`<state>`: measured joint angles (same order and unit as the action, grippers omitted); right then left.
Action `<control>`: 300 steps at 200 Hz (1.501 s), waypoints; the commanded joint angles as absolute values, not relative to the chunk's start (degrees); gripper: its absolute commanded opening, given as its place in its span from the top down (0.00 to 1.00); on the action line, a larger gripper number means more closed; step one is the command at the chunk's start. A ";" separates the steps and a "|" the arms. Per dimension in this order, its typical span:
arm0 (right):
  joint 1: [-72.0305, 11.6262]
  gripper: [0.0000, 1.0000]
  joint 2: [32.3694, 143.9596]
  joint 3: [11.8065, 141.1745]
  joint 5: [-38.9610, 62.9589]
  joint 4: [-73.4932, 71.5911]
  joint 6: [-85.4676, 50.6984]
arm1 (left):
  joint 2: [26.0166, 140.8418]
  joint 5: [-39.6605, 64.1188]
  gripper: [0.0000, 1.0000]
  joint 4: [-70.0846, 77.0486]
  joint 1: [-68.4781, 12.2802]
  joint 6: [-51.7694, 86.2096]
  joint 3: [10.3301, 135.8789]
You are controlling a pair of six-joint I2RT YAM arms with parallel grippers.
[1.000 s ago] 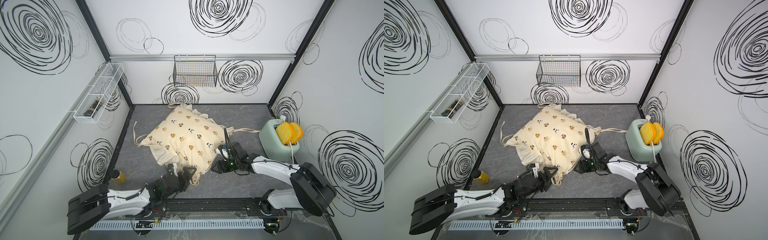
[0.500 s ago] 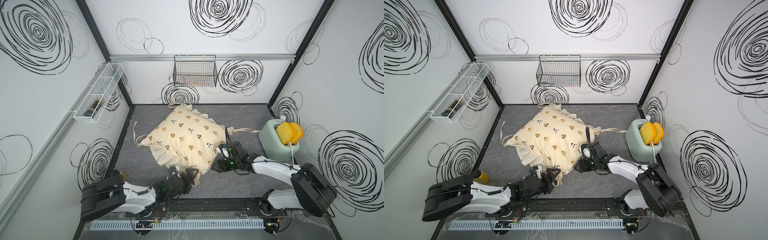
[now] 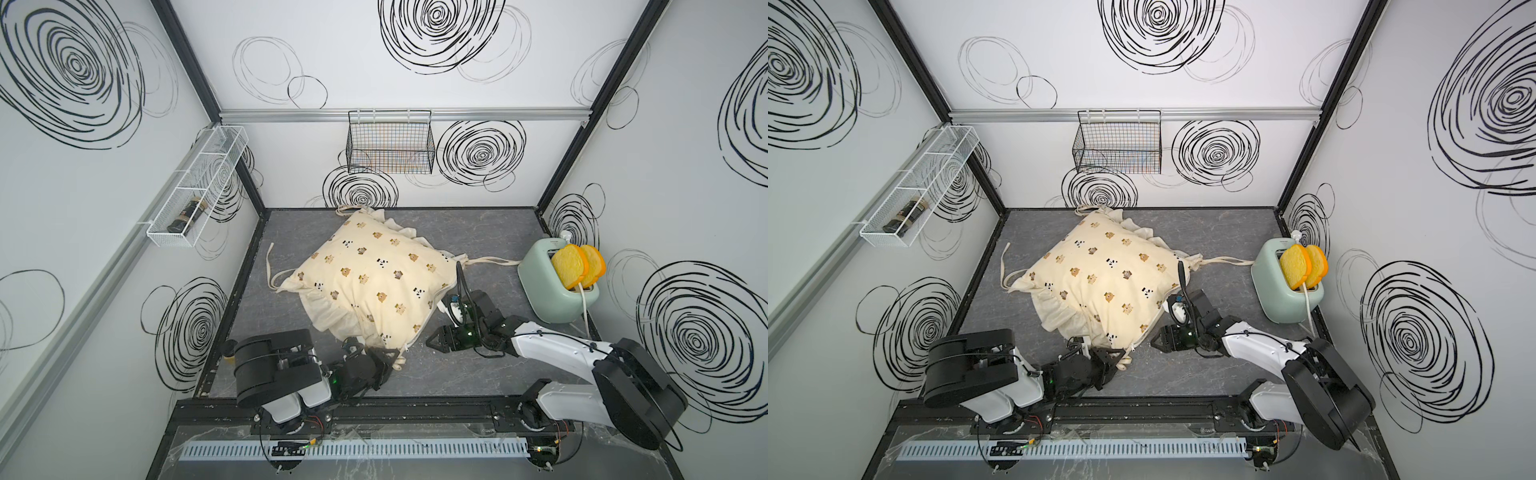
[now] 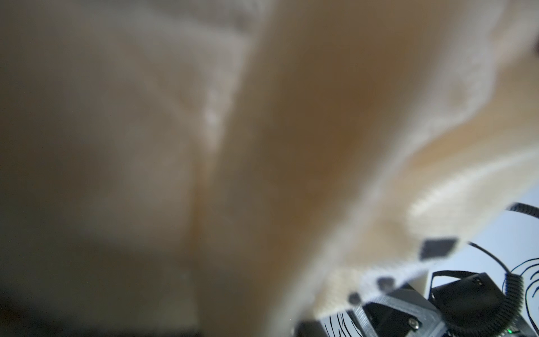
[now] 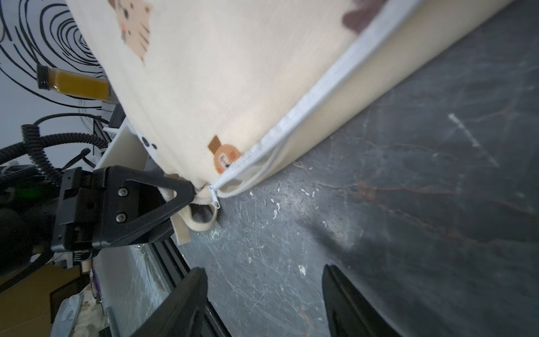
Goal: Zip up pillowcases
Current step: Zip the zipper on the pillowcase.
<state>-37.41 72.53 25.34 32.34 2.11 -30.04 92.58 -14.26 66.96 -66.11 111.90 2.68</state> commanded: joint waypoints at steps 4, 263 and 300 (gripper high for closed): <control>-39.76 0.38 72.05 22.65 38.56 -6.74 -36.11 | 91.15 -15.42 0.83 67.72 -65.98 113.05 1.38; -43.95 0.65 89.39 17.23 43.01 -42.14 -55.37 | 103.25 -13.53 1.00 92.80 -68.44 112.39 0.97; -44.03 0.67 90.30 17.53 43.25 -44.03 -56.14 | 103.37 -13.40 1.00 92.63 -68.48 112.36 1.49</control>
<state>-43.77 89.27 17.10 42.28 -40.60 -54.65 103.85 -13.56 89.32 -67.99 111.26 0.89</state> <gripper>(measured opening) 0.329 0.080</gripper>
